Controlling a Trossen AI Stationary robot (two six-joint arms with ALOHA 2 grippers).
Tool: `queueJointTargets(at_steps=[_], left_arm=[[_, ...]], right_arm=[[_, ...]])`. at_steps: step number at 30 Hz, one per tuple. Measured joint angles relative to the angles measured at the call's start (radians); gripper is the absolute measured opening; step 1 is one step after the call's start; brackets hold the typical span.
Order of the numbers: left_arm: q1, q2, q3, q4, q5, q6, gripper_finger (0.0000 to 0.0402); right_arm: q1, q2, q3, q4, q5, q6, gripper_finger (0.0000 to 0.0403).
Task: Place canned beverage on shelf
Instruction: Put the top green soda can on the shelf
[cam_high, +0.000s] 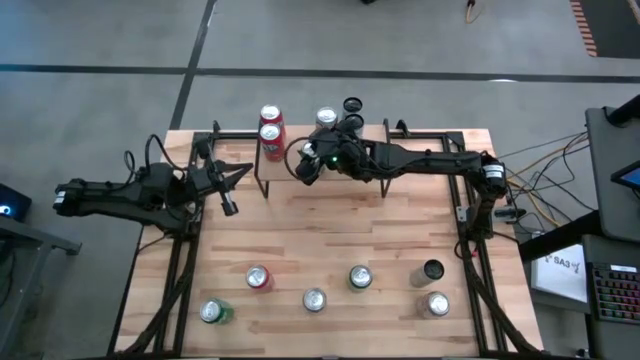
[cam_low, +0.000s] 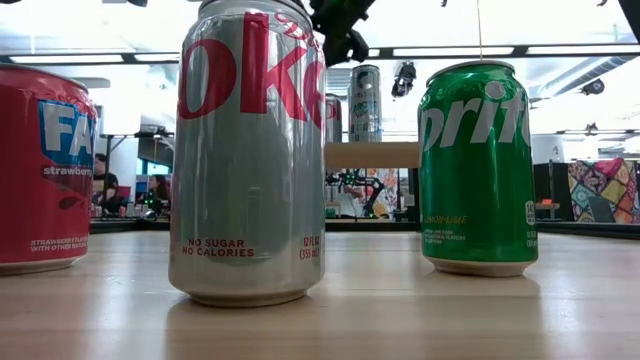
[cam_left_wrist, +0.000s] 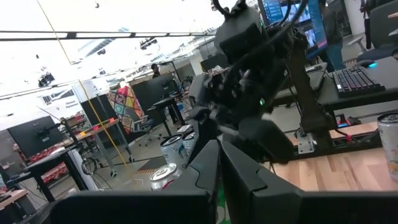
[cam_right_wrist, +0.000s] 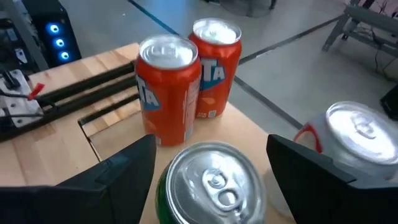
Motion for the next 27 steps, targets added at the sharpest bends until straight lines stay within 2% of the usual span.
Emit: queueJointTargets(at_steps=[9, 17, 20, 23, 27], left_arm=[[0.000, 0.006, 0.000, -0.002, 0.000, 0.000, 0.0000], [0.000, 0.007, 0.000, -0.003, 0.000, -0.010, 0.0000], [0.000, 0.007, 0.000, -0.003, 0.000, -0.015, 0.0000], [0.000, 0.007, 0.000, -0.003, 0.000, -0.015, 0.0000], [0.000, 0.007, 0.000, -0.003, 0.000, -0.015, 0.0000]], right_arm=[[0.052, -0.035, 0.075, -0.043, -0.008, -0.056, 0.0290], [0.129, -0.035, 0.160, -0.301, -0.012, -0.081, 0.0261], [0.136, -0.035, 0.161, -0.411, -0.076, -0.081, 0.0225], [0.133, -0.028, 0.154, -0.510, -0.151, -0.082, 0.0169], [0.133, -0.023, 0.122, -0.551, -0.104, -0.129, 0.0071]])
